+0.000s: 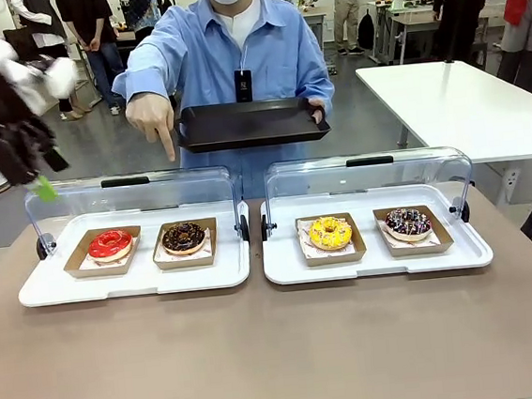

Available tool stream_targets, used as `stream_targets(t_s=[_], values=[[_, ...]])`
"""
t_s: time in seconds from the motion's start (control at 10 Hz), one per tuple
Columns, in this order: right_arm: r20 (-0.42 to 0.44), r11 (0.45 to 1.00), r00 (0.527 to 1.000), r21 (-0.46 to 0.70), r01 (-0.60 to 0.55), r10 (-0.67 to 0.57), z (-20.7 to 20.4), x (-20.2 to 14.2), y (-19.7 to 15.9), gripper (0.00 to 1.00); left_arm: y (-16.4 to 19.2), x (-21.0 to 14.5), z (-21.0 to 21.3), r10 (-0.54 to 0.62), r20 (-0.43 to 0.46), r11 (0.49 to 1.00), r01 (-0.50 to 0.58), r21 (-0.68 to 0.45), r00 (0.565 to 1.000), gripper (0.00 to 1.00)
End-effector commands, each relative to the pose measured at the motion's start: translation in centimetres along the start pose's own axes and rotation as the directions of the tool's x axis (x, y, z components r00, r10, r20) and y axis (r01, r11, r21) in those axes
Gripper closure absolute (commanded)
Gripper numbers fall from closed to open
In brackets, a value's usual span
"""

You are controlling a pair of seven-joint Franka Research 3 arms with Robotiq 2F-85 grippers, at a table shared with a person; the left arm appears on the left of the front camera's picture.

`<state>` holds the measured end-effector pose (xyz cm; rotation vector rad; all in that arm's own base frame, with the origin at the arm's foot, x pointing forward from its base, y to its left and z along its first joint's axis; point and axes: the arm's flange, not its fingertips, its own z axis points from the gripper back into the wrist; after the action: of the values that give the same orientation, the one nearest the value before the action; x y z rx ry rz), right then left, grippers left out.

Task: Provide the desired donut to the person.
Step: Pick up and lift the Paper togo box containing the Donut pointed at by the person.

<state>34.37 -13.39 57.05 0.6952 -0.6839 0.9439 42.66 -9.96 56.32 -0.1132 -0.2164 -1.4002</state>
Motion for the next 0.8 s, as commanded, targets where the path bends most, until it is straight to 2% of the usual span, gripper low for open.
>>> stream_targets(t_s=[0.0,0.2,0.5,0.7], values=[[0.003,1.0,1.0,0.002,-0.003,0.003,0.0,0.0,0.1,0.0,1.8,2.3,-4.4,-0.007,-0.132,1.0,0.01,0.024,0.991,0.0],[0.003,1.0,1.0,0.002,-0.003,0.003,0.0,0.0,0.1,0.0,2.2,4.9,-8.7,-0.044,-0.178,0.996,0.056,0.063,0.983,0.0],[0.003,1.0,1.0,0.002,-0.003,0.003,0.0,0.0,0.1,0.0,0.1,7.1,-12.7,-0.104,-0.142,0.985,0.122,0.124,0.984,0.0],[0.003,1.0,1.0,0.002,-0.003,0.003,0.0,0.0,0.1,0.0,-0.2,6.8,-13.2,-0.122,-0.091,0.987,0.131,0.093,0.988,0.0]])
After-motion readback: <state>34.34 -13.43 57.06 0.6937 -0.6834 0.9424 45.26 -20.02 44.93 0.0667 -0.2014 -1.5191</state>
